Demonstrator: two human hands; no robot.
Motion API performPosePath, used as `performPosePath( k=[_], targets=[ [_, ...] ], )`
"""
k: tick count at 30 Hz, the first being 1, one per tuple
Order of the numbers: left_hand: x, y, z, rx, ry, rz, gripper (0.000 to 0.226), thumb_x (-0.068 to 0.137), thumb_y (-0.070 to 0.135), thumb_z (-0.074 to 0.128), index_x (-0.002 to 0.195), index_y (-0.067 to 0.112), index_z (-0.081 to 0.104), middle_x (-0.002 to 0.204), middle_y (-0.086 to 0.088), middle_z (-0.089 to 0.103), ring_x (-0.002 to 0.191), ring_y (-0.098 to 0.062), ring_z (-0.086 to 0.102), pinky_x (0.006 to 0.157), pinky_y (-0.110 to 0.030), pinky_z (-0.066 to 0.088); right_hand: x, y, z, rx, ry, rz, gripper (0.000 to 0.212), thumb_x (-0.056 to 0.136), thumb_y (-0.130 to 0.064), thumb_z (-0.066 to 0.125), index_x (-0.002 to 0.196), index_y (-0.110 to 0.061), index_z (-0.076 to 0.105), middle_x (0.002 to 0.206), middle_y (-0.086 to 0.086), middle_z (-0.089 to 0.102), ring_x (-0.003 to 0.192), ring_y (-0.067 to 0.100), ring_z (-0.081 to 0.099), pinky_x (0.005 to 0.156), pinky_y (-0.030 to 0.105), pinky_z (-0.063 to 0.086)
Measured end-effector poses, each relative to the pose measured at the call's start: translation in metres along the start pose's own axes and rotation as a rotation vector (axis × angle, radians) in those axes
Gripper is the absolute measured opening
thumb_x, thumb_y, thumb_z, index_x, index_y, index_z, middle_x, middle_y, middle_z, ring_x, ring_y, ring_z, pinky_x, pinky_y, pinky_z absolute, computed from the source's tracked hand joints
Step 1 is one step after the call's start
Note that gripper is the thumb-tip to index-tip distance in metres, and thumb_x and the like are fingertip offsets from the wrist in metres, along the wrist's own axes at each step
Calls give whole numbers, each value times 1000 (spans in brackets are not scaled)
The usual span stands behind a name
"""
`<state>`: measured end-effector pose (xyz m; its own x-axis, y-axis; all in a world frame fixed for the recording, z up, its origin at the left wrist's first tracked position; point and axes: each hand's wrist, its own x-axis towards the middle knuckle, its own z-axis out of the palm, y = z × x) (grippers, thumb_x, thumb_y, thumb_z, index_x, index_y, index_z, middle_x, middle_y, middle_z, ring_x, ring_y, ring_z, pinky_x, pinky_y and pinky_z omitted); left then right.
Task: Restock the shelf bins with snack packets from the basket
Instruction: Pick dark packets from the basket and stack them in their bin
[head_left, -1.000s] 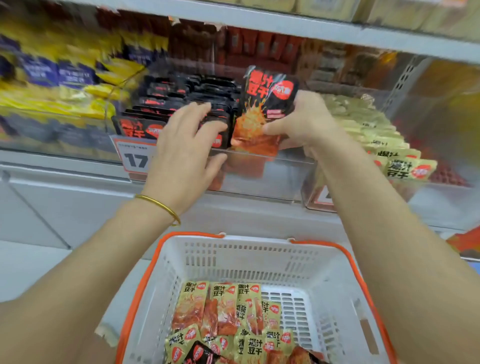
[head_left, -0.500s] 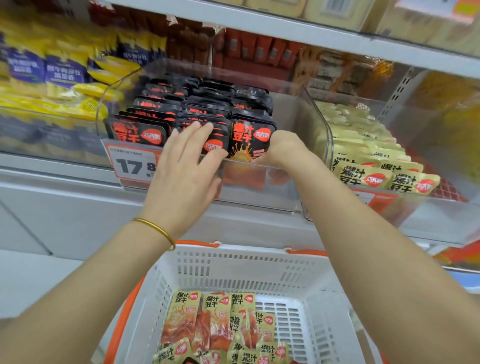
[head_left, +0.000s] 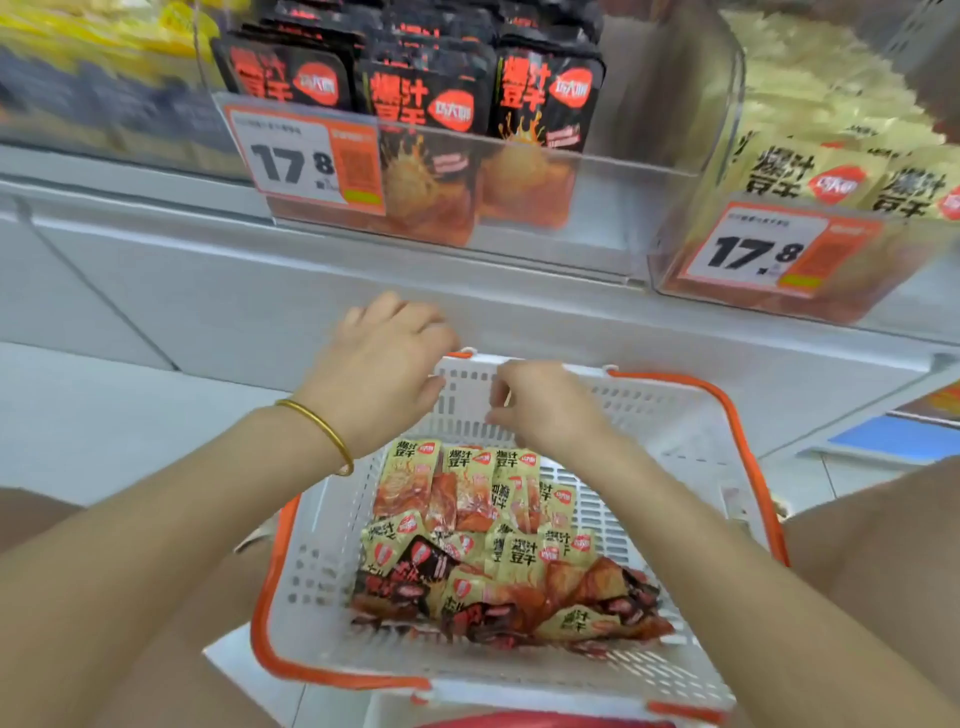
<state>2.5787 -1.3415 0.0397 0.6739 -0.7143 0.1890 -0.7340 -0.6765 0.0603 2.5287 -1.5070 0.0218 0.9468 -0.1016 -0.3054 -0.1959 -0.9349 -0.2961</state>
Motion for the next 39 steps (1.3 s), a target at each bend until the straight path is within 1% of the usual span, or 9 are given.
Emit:
performPosePath(
  k=[4, 9, 13, 17, 21, 26, 33, 36, 39],
  targets=[
    [-7, 3, 12, 50, -224, -46, 35, 92, 29, 50, 126, 21, 53, 138, 3, 44, 127, -22, 34, 97, -35, 31, 13, 12, 116, -15, -463, -20, 31, 89, -29, 62, 100, -2, 69, 103, 12, 70, 92, 26, 66, 84, 39, 54],
    [2, 6, 16, 60, -254, -47, 34, 94, 29, 47, 127, 24, 50, 135, 4, 45, 126, -20, 33, 98, -33, 29, 9, 4, 194, 142, -493, -4, 40, 96, -27, 54, 130, -8, 48, 124, 13, 58, 110, 29, 57, 91, 40, 48],
    [5, 4, 18, 53, -284, -50, 34, 95, 30, 46, 128, 24, 49, 133, 5, 46, 125, -19, 34, 98, -34, 30, 6, -2, 221, 115, -494, 58, 19, 94, -27, 58, 90, -9, 58, 89, 7, 63, 79, 21, 61, 77, 36, 52],
    [8, 3, 19, 59, -337, -50, 34, 95, 31, 46, 128, 25, 50, 133, 3, 47, 124, -20, 36, 100, -35, 31, 13, 19, 186, 314, -387, 99, 30, 92, -29, 59, 69, -12, 52, 65, -6, 46, 55, 7, 42, 53, 22, 38],
    [19, 8, 21, 1, -452, -72, 36, 94, 30, 50, 128, 22, 51, 133, -1, 52, 122, -23, 45, 101, -36, 38, 20, 53, 114, 596, -229, 128, 31, 90, -22, 63, 83, 8, 59, 78, 11, 55, 70, 22, 53, 68, 38, 48],
    [39, 16, 18, -292, -550, -169, 39, 91, 29, 59, 126, 15, 51, 126, -4, 56, 109, -20, 54, 82, -23, 39, 10, 61, 29, 955, -163, 88, 21, 92, -4, 57, 71, -7, 52, 77, 9, 61, 70, 18, 63, 80, 43, 55],
    [73, 25, -28, -662, 68, -115, 15, 82, 16, 70, 97, 14, 66, 86, 7, 58, 75, -7, 52, 70, -20, 39, -19, 38, -60, 993, -3, -80, 19, 84, 4, 64, 95, -11, 63, 75, -3, 68, 67, 8, 65, 62, 28, 59],
    [76, 27, -53, -819, 552, -54, 27, 84, 19, 65, 110, 15, 59, 98, 14, 54, 85, 3, 52, 80, -17, 43, -27, 20, -113, 1030, 209, -159, 19, 81, 4, 65, 95, -9, 62, 73, 0, 66, 58, 6, 62, 51, 23, 53],
    [79, 16, -66, -475, 809, 2, 34, 86, 17, 57, 117, 2, 55, 118, -7, 54, 111, -20, 47, 97, -32, 37, -20, 7, -166, 1036, 507, -225, 21, 78, -2, 71, 94, -10, 62, 82, 5, 67, 68, 12, 65, 69, 38, 60]
  ],
)
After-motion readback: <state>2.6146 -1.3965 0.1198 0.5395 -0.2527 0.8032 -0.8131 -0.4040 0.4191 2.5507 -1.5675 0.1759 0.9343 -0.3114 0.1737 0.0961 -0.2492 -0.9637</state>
